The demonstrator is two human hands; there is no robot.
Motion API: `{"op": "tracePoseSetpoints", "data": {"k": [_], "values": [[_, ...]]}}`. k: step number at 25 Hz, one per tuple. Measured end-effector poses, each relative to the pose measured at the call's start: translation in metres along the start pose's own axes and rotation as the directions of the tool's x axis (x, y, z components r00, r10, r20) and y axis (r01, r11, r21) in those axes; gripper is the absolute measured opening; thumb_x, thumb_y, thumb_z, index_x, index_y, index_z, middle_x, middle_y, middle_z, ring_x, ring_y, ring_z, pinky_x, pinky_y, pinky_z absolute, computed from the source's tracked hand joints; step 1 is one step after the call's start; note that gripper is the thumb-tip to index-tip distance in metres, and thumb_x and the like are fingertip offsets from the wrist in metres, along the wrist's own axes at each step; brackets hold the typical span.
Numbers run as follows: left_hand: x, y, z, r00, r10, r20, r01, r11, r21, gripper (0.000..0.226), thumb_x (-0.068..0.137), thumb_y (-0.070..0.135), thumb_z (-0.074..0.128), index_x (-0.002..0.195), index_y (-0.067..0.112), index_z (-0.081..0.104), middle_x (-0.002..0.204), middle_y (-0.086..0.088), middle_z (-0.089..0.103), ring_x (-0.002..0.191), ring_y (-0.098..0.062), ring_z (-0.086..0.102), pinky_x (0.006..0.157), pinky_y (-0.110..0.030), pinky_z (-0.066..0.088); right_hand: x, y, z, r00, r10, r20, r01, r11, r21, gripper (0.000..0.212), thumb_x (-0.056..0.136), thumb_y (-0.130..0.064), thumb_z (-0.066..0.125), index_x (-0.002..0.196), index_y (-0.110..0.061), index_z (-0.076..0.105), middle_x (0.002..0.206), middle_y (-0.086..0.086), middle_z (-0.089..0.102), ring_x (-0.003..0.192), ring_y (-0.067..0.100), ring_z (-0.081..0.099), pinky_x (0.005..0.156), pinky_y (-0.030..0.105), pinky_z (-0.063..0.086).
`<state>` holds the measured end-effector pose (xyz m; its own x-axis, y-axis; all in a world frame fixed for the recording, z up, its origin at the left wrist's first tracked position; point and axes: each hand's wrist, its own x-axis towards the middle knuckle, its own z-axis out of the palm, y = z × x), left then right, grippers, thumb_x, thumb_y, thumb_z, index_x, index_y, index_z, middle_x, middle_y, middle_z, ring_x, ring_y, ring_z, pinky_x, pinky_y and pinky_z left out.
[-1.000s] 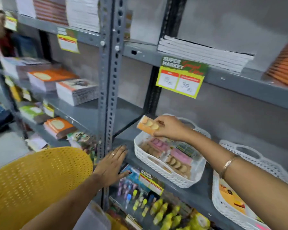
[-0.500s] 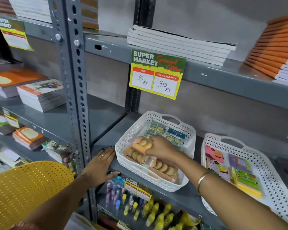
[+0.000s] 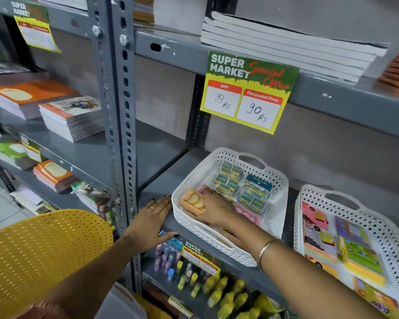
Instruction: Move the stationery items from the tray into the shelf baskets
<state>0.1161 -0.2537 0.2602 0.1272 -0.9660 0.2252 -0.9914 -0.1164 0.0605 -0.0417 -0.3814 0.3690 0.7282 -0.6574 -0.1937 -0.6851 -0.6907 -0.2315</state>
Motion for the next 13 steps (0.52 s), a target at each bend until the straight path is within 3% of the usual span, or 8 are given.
{"op": "tracePoseSetpoints", "data": {"k": [10, 13], "values": [[-0.002, 0.003, -0.002, 1.0, 0.001, -0.031, 0.0, 0.999, 0.032, 0.093, 0.084, 0.074, 0.017, 0.13, -0.001, 0.047, 0.131, -0.016, 0.054, 0.12, -0.028, 0.05, 0.102, -0.046, 0.029, -0.009, -0.003, 0.005, 0.999, -0.015, -0.04, 0.014, 1.0, -0.021, 0.076, 0.076, -0.037, 0.072, 0.137, -0.01, 0.035, 0.139, 0.012, 0.049, 0.125, 0.03, 0.048, 0.098, 0.038, 0.044], [0.003, 0.002, 0.003, 1.0, 0.018, -0.023, -0.017, 0.999, 0.047, 0.091, 0.085, 0.073, 0.019, 0.13, 0.0, 0.047, 0.131, -0.016, 0.053, 0.121, -0.029, 0.048, 0.103, -0.046, 0.03, -0.015, -0.005, -0.005, 0.992, -0.012, -0.126, 0.011, 1.0, -0.008, 0.07, 0.076, -0.034, 0.072, 0.134, -0.013, 0.038, 0.135, 0.009, 0.049, 0.123, 0.028, 0.048, 0.095, 0.038, 0.045]]}}
